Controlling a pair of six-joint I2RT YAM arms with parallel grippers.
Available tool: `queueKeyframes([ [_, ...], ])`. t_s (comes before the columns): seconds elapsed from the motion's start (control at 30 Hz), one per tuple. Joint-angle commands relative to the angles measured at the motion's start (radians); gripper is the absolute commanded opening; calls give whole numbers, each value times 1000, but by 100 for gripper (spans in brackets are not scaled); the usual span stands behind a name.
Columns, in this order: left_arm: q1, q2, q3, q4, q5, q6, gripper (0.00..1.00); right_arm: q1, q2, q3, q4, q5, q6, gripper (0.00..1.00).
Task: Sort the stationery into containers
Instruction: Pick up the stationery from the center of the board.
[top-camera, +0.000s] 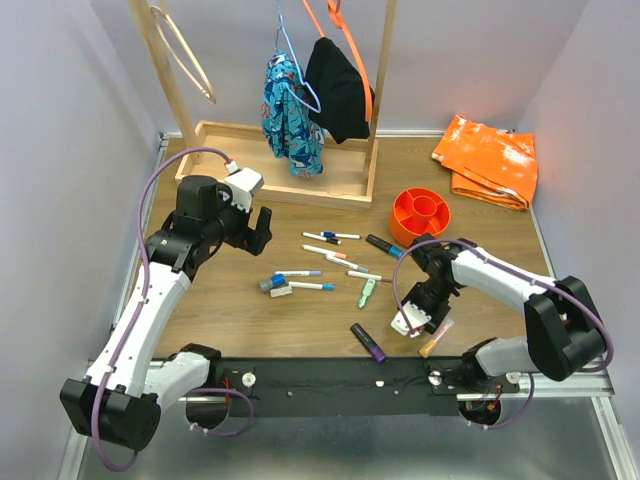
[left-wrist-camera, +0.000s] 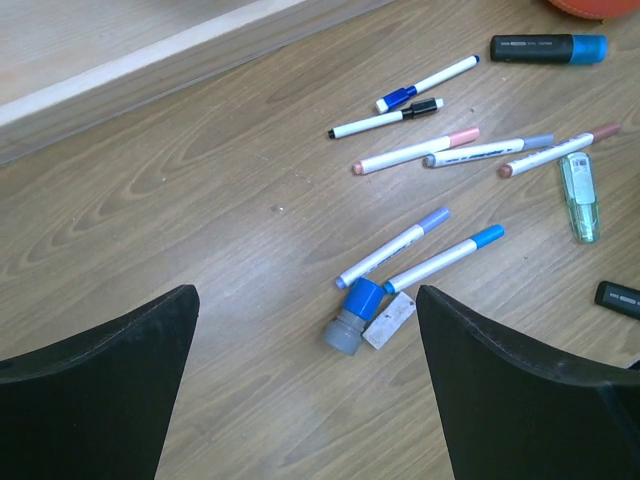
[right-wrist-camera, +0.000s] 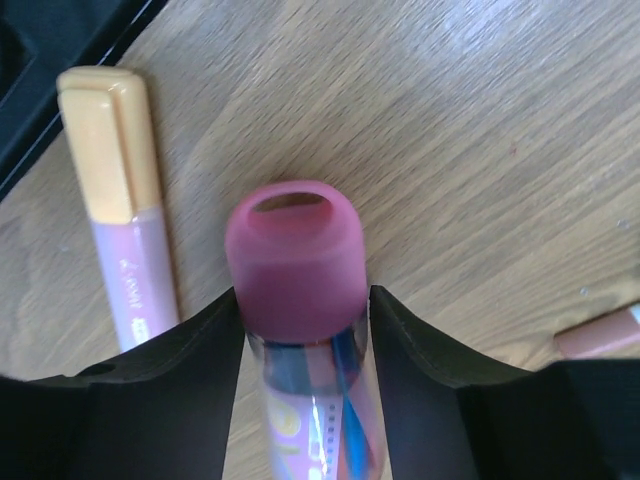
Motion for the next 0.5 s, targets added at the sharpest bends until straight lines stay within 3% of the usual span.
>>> queueKeyframes([
  [0.0,38,-4,10,-4,54,-32,99,24,41,-12,58,-28,-604,56],
  [0.2,58,-3,4,7,77,-46,99,31,49,-41,59,-83,-563,34],
  [0.33,66,15,39,-37,124,-20,99,47,9,-11,87,-193,-422,2],
  [0.43,66,31,70,-59,196,-13,98,50,-17,110,116,-273,-200,1],
  [0.47,66,34,76,-63,224,-23,98,51,-20,193,122,-288,-56,1],
])
